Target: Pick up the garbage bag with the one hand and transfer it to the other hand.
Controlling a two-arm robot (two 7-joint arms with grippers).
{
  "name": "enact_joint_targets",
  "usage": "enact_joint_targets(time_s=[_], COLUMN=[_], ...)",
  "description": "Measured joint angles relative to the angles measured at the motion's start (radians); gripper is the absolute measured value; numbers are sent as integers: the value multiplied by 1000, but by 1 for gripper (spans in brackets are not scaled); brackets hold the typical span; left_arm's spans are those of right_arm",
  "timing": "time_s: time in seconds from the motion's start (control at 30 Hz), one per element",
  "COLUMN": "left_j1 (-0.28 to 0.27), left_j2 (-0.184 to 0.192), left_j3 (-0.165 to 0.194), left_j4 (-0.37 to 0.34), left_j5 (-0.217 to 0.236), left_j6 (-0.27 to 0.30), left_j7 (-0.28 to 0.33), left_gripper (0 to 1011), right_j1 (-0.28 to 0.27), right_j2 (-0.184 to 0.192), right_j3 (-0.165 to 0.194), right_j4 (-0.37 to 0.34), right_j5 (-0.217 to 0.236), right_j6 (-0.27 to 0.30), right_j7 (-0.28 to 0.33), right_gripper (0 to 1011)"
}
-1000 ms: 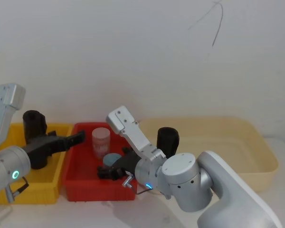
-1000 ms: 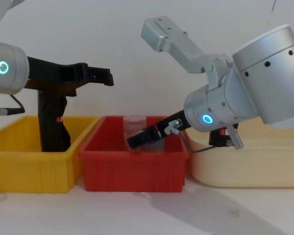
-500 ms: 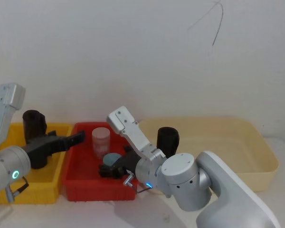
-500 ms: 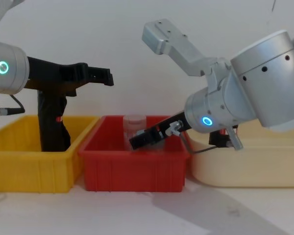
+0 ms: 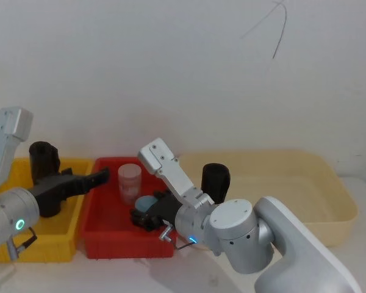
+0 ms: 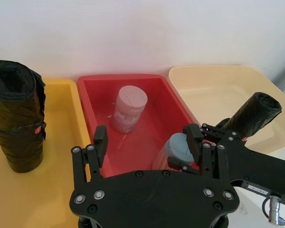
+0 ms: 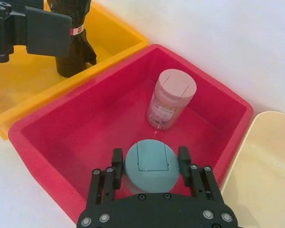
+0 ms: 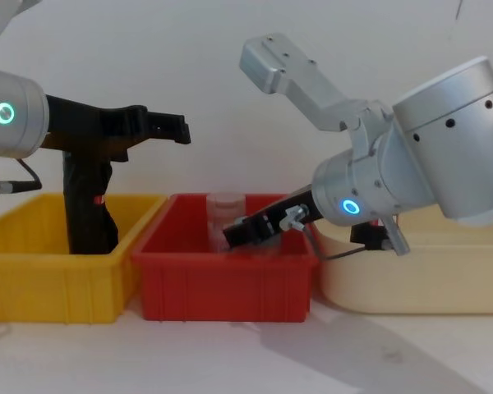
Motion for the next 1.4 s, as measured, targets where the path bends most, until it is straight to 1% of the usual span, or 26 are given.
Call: enact_joint_targets(time_s=[0.07,0.37,0.63,0.8,1.0,1.4], left_j1=[0,0,0,0,0,0], left_j2=[0,0,0,0,0,0], left_j3=[0,0,0,0,0,0], left_j4=[0,0,0,0,0,0], left_j5=[0,0,0,0,0,0], left_j6=[0,0,0,0,0,0], left_j7=[0,0,0,0,0,0], left_gripper=[1000,1000,1000,1000,1000,1000], right_j1=[-1,-3,-4,-3,2,13], right_j2=[1,1,-5,-12,-19,-18], right_j3=[0,5,19,36,65,143], right_j4=[-1,-5,-12,-23,-50,-121], right_j5=[-1,-5,-6,-5,6,35], right_j6=[-2,-3,-3,-2,2,13], right_j7=[3,14,14,7,0,-5], right_gripper=[682,682,682,682,682,682])
